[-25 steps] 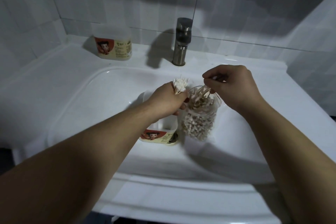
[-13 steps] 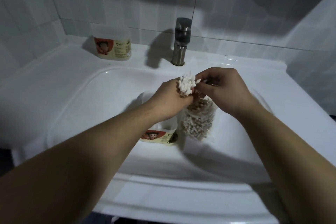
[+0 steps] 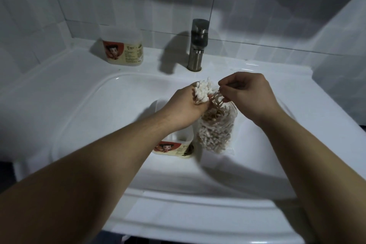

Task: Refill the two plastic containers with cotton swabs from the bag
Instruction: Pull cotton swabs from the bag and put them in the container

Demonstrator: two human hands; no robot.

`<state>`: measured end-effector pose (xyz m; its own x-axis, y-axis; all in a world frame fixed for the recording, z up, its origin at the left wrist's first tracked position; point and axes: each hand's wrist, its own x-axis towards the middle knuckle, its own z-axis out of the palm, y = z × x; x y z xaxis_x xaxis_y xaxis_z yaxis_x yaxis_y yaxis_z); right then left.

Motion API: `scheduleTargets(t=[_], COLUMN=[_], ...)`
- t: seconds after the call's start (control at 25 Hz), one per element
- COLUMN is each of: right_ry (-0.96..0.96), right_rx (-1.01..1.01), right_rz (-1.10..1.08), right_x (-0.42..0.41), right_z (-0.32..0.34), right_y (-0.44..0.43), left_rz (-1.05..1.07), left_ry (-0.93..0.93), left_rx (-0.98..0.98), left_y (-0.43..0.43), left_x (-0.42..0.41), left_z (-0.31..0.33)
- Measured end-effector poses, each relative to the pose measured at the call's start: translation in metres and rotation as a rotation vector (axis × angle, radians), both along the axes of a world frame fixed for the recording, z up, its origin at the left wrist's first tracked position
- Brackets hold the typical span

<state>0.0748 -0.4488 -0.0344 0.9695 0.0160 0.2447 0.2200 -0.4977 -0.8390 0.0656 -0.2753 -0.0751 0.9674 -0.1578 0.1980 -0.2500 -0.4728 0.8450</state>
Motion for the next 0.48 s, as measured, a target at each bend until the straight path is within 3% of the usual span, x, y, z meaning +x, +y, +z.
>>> scheduleTargets(t=[0.48], right_ry=[-0.018], right_rx=[-0.022], right_rz=[-0.039], right_x=[0.0033], right_z=[-0.0028], right_y=[-0.0031], left_rz=[0.083], left_ry=[0.091], left_rx=[-0.232], left_y=[0.0007], left_x=[0.0092], left_z=[-0.0046])
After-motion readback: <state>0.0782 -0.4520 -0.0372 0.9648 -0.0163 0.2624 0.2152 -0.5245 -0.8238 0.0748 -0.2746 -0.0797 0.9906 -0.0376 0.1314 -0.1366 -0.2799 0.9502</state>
